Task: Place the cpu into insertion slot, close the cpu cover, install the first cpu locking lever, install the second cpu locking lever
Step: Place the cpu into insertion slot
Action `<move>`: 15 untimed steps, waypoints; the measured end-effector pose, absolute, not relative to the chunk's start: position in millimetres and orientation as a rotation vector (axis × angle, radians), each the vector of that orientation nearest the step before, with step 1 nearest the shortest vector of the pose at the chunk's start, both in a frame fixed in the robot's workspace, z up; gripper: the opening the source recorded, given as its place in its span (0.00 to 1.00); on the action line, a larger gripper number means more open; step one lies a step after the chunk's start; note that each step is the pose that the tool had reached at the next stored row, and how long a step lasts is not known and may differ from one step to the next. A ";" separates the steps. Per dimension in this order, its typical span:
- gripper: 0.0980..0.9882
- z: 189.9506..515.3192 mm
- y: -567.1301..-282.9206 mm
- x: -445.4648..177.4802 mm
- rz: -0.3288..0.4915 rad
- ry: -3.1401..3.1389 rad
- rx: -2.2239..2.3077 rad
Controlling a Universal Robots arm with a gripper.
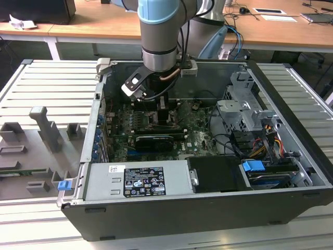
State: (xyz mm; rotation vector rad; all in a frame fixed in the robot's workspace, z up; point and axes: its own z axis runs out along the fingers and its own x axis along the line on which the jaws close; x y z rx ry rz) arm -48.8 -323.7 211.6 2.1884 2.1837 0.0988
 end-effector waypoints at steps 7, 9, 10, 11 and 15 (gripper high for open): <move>0.48 207.7 -323.3 -47.0 0.097 2.195 2.180; 0.48 207.4 -323.3 -46.1 0.097 2.195 2.180; 0.48 207.2 -323.2 -45.9 0.096 2.195 2.180; 0.48 206.9 -322.7 -44.9 0.095 2.196 2.181; 0.48 206.0 -321.4 -44.7 0.095 2.194 2.183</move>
